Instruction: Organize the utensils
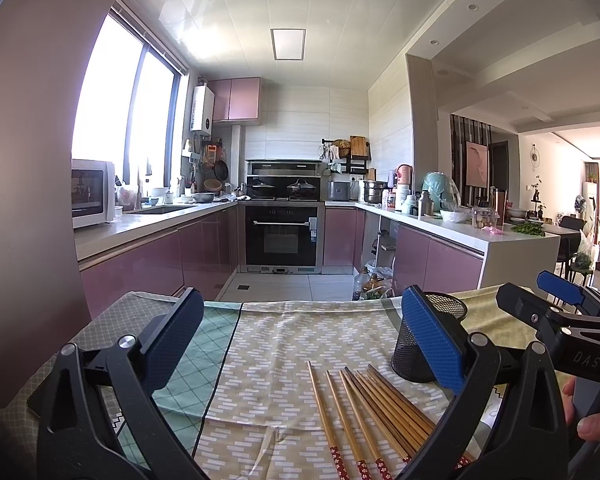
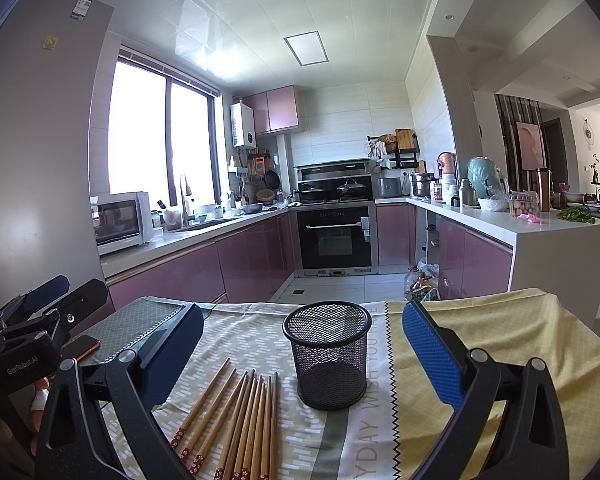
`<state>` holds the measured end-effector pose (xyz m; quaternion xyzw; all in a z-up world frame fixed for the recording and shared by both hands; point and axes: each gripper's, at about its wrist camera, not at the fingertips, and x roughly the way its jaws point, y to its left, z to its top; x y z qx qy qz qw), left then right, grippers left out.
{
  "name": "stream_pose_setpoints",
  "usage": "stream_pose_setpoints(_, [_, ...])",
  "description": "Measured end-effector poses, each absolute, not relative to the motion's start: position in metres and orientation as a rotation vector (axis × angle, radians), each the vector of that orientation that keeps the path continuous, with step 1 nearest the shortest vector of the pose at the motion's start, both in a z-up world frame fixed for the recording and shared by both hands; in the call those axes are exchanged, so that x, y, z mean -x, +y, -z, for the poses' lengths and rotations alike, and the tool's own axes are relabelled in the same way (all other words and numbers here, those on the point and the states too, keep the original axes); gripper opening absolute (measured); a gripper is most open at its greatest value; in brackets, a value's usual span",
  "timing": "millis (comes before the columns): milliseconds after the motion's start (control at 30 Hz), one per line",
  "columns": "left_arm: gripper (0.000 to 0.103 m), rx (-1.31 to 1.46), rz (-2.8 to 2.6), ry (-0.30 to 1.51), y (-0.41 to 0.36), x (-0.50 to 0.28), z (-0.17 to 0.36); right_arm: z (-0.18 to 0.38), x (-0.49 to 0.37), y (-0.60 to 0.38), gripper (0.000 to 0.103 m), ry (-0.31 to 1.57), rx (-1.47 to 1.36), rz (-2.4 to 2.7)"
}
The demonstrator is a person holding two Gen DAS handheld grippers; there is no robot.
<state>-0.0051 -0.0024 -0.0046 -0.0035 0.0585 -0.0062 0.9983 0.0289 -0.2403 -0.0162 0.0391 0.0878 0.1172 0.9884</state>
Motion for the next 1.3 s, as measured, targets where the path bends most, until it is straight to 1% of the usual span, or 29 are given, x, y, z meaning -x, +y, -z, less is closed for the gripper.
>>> stream_pose_setpoints(433, [0.098,0.003,0.023,0.159,-0.005,0.000,0.009,0.018,-0.034,-0.240,0.096,0.213,-0.078,-0.266])
stream_pose_setpoints(533, [0.098,0.013,0.053,0.222,-0.003,-0.009,0.012,0.022,-0.043,-0.238,0.096,0.280,-0.066,-0.297])
stream_pose_setpoints(700, [0.098,-0.012,0.085,0.393,0.003,-0.038,0.027,0.047,-0.069,-0.226,0.096,0.495,-0.009,-0.358])
stream_pose_setpoints(733, [0.098,-0.018,0.098,0.427,0.004,-0.042,0.032,0.053,-0.073,-0.222,0.090,0.536,0.015,-0.361])
stream_pose_setpoints(767, [0.096,-0.024,0.109,0.464,0.005,-0.047,0.037,0.059,-0.077,-0.219,0.087,0.568,0.033,-0.363])
stream_pose_setpoints(800, [0.093,-0.033,0.117,0.500,0.005,-0.054,0.044,0.065,-0.080,-0.216,0.080,0.600,0.044,-0.367])
stream_pose_setpoints(833, [0.089,-0.040,0.129,0.536,0.005,-0.059,0.049,0.070,-0.085,-0.214,0.075,0.629,0.048,-0.373])
stream_pose_setpoints(867, [0.086,-0.044,0.142,0.571,0.005,-0.065,0.055,0.075,-0.089,-0.213,0.073,0.660,0.046,-0.383])
stream_pose_setpoints(933, [0.081,-0.046,0.162,0.634,0.006,-0.075,0.068,0.082,-0.095,-0.211,0.063,0.716,0.048,-0.384])
stream_pose_setpoints(967, [0.076,-0.046,0.174,0.665,0.006,-0.079,0.073,0.086,-0.098,-0.212,0.061,0.740,0.051,-0.387])
stream_pose_setpoints(1033, [0.072,-0.057,0.190,0.713,0.006,-0.088,0.084,0.090,-0.102,-0.211,0.052,0.776,0.058,-0.398])
stream_pose_setpoints(1067, [0.070,-0.064,0.197,0.731,0.005,-0.091,0.089,0.093,-0.104,-0.210,0.051,0.793,0.062,-0.402])
stream_pose_setpoints(1100, [0.067,-0.070,0.206,0.745,0.003,-0.093,0.093,0.096,-0.106,-0.209,0.047,0.810,0.068,-0.405])
stream_pose_setpoints(1133, [0.066,-0.076,0.214,0.758,0.001,-0.096,0.097,0.098,-0.107,-0.207,0.043,0.823,0.072,-0.405])
stream_pose_setpoints(1200, [0.065,-0.087,0.229,0.783,-0.002,-0.100,0.101,0.101,-0.110,-0.206,0.039,0.850,0.077,-0.413])
stream_pose_setpoints(1300, [0.059,-0.105,0.240,0.822,-0.008,-0.107,0.107,0.104,-0.113,-0.204,0.037,0.869,0.088,-0.426])
